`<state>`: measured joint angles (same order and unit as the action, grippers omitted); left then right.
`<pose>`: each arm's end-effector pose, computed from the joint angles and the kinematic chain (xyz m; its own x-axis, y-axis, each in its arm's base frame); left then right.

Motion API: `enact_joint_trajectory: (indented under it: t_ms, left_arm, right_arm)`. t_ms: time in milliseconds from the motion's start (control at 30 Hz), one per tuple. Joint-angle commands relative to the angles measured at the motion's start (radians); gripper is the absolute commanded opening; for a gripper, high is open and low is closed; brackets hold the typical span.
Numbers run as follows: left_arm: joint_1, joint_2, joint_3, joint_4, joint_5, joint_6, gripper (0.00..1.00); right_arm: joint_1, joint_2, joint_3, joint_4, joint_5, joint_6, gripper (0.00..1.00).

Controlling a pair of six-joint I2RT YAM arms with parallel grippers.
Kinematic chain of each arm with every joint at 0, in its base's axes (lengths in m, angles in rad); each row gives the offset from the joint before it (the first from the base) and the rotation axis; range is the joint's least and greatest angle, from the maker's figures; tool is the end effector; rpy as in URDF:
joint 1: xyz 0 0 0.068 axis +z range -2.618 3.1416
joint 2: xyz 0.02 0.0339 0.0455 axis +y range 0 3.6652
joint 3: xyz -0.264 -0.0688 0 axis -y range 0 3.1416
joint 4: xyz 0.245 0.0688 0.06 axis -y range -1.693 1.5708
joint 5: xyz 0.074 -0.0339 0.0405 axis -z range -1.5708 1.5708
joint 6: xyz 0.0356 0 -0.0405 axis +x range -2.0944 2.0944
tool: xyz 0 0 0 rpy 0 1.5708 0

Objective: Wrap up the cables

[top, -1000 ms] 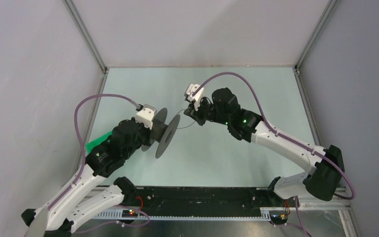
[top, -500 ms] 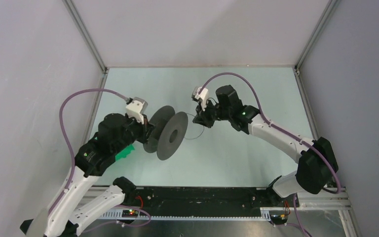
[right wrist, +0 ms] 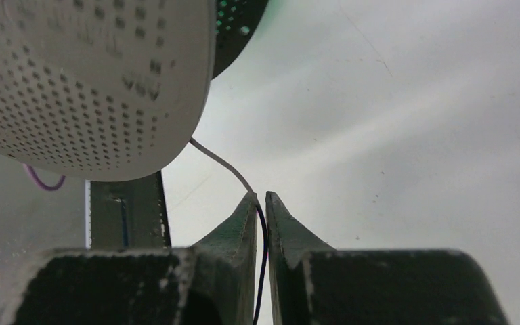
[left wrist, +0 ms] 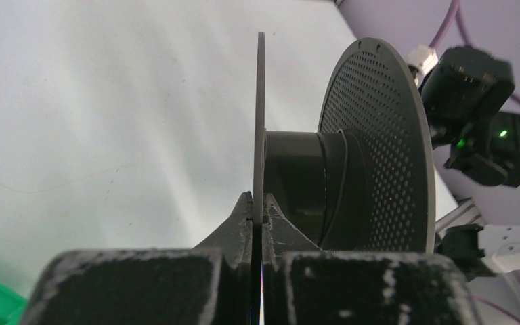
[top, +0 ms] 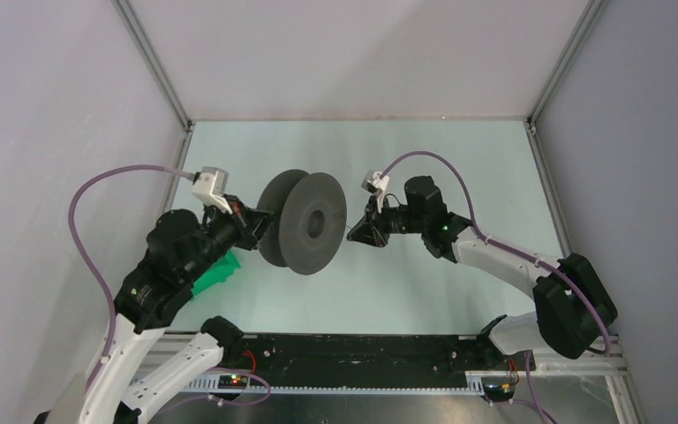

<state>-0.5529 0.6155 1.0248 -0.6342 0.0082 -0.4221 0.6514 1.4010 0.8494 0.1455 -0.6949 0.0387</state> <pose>0.0953 -0.0592 0.3940 -0.3911 -0.2401 -0.8885 0.4075 0.8204 -0.4010 0.2316 0.2052 0.2564 -0.3500 -0.2295 -0.9082 -0.9206 0.2633 0.2883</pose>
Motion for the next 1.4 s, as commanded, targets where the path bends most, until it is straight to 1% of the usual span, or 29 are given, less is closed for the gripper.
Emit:
enact_joint_trajectory:
  t_ms: [0, 100, 200, 367, 467, 667, 767, 867, 1033, 1167, 1300, 1367]
  left_arm:
    - [0.010, -0.048, 0.009, 0.182, -0.052, -0.122, 0.00]
    - [0.013, -0.066, -0.009, 0.208, -0.093, -0.162, 0.00]
    - [0.014, -0.085, -0.031, 0.241, -0.127, -0.198, 0.00]
    - [0.015, -0.093, -0.054, 0.294, -0.132, -0.247, 0.00]
    - [0.015, -0.092, -0.061, 0.307, -0.130, -0.260, 0.00]
    - [0.015, -0.107, -0.084, 0.322, -0.179, -0.291, 0.00]
    - [0.015, -0.128, -0.110, 0.330, -0.232, -0.322, 0.00]
    - [0.014, -0.140, -0.124, 0.338, -0.262, -0.346, 0.00]
    - [0.016, -0.139, -0.122, 0.343, -0.268, -0.358, 0.00]
    - [0.015, -0.137, -0.127, 0.345, -0.279, -0.366, 0.00]
    - [0.016, -0.136, -0.139, 0.349, -0.291, -0.372, 0.00]
    - [0.017, -0.136, -0.143, 0.351, -0.301, -0.371, 0.00]
  right_arm:
    - [0.013, -0.077, -0.038, 0.190, -0.031, 0.113, 0.13]
    - [0.028, -0.098, -0.062, 0.203, 0.006, 0.125, 0.17]
    - [0.057, -0.122, -0.081, 0.214, 0.039, 0.129, 0.18]
    - [0.103, -0.142, -0.103, 0.213, 0.111, 0.102, 0.21]
    - [0.121, -0.154, -0.102, 0.200, 0.134, 0.084, 0.26]
    - [0.166, -0.192, -0.109, 0.185, 0.247, 0.068, 0.25]
    - [0.226, -0.209, -0.113, 0.190, 0.327, 0.042, 0.26]
    - [0.288, -0.213, -0.113, 0.192, 0.416, 0.009, 0.29]
    - [0.337, -0.208, -0.113, 0.196, 0.491, -0.032, 0.28]
    - [0.362, -0.200, -0.113, 0.204, 0.526, -0.034, 0.33]
    - [0.396, -0.199, -0.113, 0.209, 0.569, -0.061, 0.30]
    - [0.414, -0.203, -0.113, 0.207, 0.601, -0.076, 0.33]
